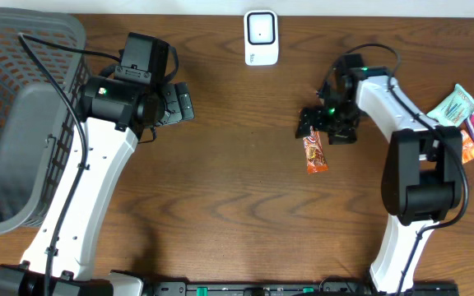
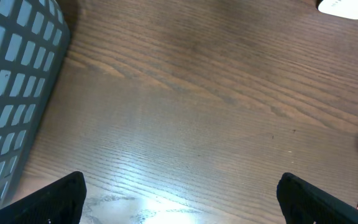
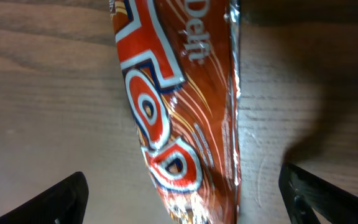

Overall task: Scan the item barcode
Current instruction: 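Hold the candy bar's barcode up to the white scanner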

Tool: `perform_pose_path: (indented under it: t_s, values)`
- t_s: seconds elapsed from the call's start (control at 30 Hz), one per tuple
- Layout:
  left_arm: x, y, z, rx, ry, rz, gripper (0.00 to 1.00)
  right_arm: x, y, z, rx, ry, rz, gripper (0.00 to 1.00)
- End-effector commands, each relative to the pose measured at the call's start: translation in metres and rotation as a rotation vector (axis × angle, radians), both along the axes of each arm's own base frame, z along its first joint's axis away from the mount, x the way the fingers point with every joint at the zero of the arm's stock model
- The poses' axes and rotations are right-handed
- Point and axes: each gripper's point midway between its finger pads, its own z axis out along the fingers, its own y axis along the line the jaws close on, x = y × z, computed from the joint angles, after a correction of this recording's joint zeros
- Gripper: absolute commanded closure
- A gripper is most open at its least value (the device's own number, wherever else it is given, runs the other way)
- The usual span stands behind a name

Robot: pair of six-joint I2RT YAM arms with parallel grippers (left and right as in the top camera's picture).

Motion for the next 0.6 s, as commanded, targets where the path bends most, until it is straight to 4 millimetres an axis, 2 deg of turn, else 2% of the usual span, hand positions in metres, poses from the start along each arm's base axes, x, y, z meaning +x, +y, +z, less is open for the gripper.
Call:
perform_pose_path:
  t_s: [0.0, 0.13, 0.27, 0.3, 0.33, 0.37, 0.4, 0.43, 0.5, 0.53, 0.57]
  values:
    - [-0.001, 0.003, 0.0, 0.011, 0.0, 0.004, 0.02, -0.001, -0.008, 0.0, -0.069, -0.003, -0.05, 0.1]
    - [-0.001, 0.003, 0.0, 0.01, 0.0, 0.004, 0.02, -0.006, -0.007, -0.005, -0.063, 0.011, -0.05, 0.34]
    - [-0.001, 0.003, 0.0, 0.01, 0.0, 0.004, 0.02, -0.017, 0.004, -0.019, 0.011, 0.031, -0.05, 0.34]
    - [-0.001, 0.003, 0.0, 0.011, 0.0, 0.004, 0.02, -0.019, 0.007, -0.024, 0.029, 0.03, -0.051, 0.37]
    - [-0.001, 0.003, 0.0, 0.011, 0.0, 0.004, 0.02, -0.023, 0.009, -0.031, 0.048, 0.029, -0.052, 0.49]
    - [-0.001, 0.003, 0.0, 0.011, 0.0, 0.004, 0.02, -0.025, 0.011, -0.035, 0.059, 0.028, -0.051, 0.55]
    - [-0.001, 0.003, 0.0, 0.011, 0.0, 0.004, 0.02, -0.027, 0.013, -0.036, 0.076, 0.03, -0.053, 0.66]
    - [-0.001, 0.003, 0.0, 0.011, 0.0, 0.004, 0.02, -0.027, 0.015, -0.036, 0.087, 0.032, -0.053, 0.72]
    - [-0.001, 0.003, 0.0, 0.011, 0.0, 0.004, 0.02, -0.025, 0.025, -0.031, 0.152, 0.029, -0.052, 0.83]
    - [-0.001, 0.003, 0.0, 0.011, 0.0, 0.004, 0.02, -0.022, 0.035, -0.023, 0.214, 0.025, -0.051, 0.95]
    - [-0.001, 0.003, 0.0, 0.011, 0.0, 0.004, 0.02, -0.019, 0.041, -0.017, 0.259, 0.017, -0.049, 0.99]
